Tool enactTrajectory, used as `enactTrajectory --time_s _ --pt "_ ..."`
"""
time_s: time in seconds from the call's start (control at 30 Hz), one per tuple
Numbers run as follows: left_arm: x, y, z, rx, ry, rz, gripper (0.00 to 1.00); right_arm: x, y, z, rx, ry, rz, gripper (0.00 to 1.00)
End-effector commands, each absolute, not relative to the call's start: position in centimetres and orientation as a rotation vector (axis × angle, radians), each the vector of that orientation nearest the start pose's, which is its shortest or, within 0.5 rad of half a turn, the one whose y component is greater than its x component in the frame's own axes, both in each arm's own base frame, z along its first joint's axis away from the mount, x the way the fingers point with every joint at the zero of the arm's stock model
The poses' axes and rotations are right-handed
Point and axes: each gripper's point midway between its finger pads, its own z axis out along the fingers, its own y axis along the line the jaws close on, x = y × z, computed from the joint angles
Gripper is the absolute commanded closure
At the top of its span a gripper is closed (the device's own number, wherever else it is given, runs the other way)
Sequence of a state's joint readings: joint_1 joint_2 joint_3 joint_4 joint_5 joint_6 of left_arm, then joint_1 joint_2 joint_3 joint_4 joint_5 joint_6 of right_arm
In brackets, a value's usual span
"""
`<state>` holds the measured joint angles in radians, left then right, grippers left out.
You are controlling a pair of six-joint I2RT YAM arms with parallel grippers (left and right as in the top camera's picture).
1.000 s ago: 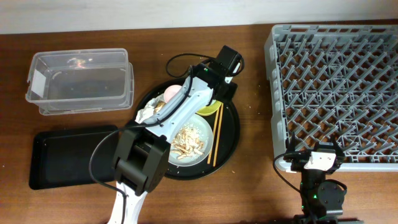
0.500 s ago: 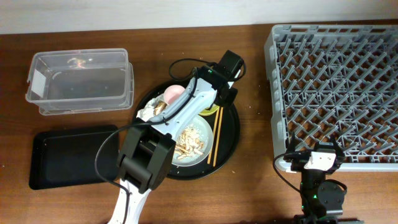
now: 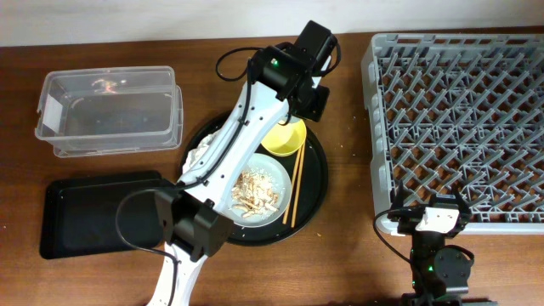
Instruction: Sort waste into correct bins and load items into the dishwasher rack
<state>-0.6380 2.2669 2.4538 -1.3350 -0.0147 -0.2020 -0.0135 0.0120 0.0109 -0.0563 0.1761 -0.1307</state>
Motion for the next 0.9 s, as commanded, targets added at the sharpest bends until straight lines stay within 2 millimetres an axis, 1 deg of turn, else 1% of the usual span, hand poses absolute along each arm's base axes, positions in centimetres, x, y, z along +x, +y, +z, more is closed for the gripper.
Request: enactTrajectory --time_s 0.0,0.07,0.13,0.17,0.23,0.3,0.37,0.4,0.43,0.47,0.5,0.53,0.57,0.63,0.67,0.7,0.73,0.77,0.8,0.83,0.87 --pt "41.9 -30.1 20.0 0.546 2.699 -0.238 0.99 24.3 -3.8 15.9 0.061 1.64 -0.27 0.02" --pt "41.8 -30.1 17.6 0.556 2.747 -0.213 0.99 24.3 -3.8 15.9 0.061 1.64 -0.27 0.02" --pt "41.9 -30.2 14.3 0.567 2.802 -0.181 0.99 24.3 -3.8 15.9 0.061 1.64 -0.27 0.02" --pt "42.3 -30.4 12.1 0.573 2.827 -0.165 0.99 24.3 -3.8 15.9 0.061 1.64 -0.27 0.02" --pt "42.6 -30.6 10.0 0.577 2.851 -0.15 0.99 24.3 -3.8 15.9 0.061 1.64 -0.27 0.02" --pt "42.7 -30.2 8.3 0.579 2.877 -0.101 0.99 24.3 -3.8 15.9 0.061 1.64 -0.27 0.02" --pt "42.7 -30.2 8.0 0.581 2.883 -0.096 0.98 24.3 -3.8 15.9 0.06 1.64 -0.27 0.02" --pt "42.6 -30.2 8.0 0.581 2.884 -0.096 0.69 24.3 -3.8 15.9 0.061 1.64 -0.27 0.02" --pt "42.7 -30.2 8.0 0.581 2.883 -0.097 0.59 24.3 -3.8 15.9 0.061 1.64 -0.27 0.02" --pt "42.8 -30.3 8.2 0.578 2.877 -0.1 0.53 24.3 -3.8 15.9 0.061 1.64 -0.27 0.02" --pt "42.8 -30.3 8.6 0.577 2.873 -0.103 0.51 24.3 -3.8 15.9 0.061 1.64 -0.27 0.02" --pt "42.9 -30.3 9.4 0.575 2.863 -0.108 0.51 24.3 -3.8 15.9 0.061 1.64 -0.27 0.02" --pt "42.9 -30.3 10.7 0.572 2.848 -0.118 0.49 24.3 -3.8 15.9 0.061 1.64 -0.27 0.02" --pt "42.5 -29.9 15.7 0.559 2.803 -0.142 0.49 24.3 -3.8 15.9 0.061 1.64 -0.27 0.02" --pt "42.3 -28.9 18.1 0.537 2.784 -0.138 0.49 24.3 -3.8 15.9 0.061 1.64 -0.27 0.02" --pt "42.6 -27.1 20.6 0.494 2.753 -0.101 0.49 24.3 -3.8 15.9 0.061 1.64 -0.27 0.02" --pt "43.2 -24.5 23.4 0.423 2.7 -0.055 0.49 24.3 -3.8 15.9 0.061 1.64 -0.27 0.02" --pt "44.1 -22.9 25.6 0.368 2.645 -0.074 0.49 24.3 -3.8 15.9 0.061 1.64 -0.27 0.02" --pt "44.8 -20.7 27.1 0.298 2.616 -0.077 0.49 24.3 -3.8 15.9 0.061 1.64 -0.27 0.02" --pt "45.5 -18.4 27.9 0.232 2.606 -0.068 0.48 24.3 -3.8 15.9 0.061 1.64 -0.27 0.02" --pt "46.0 -16.8 28.1 0.186 2.608 -0.074 0.48 24.3 -3.8 15.9 0.061 1.64 -0.27 0.02"
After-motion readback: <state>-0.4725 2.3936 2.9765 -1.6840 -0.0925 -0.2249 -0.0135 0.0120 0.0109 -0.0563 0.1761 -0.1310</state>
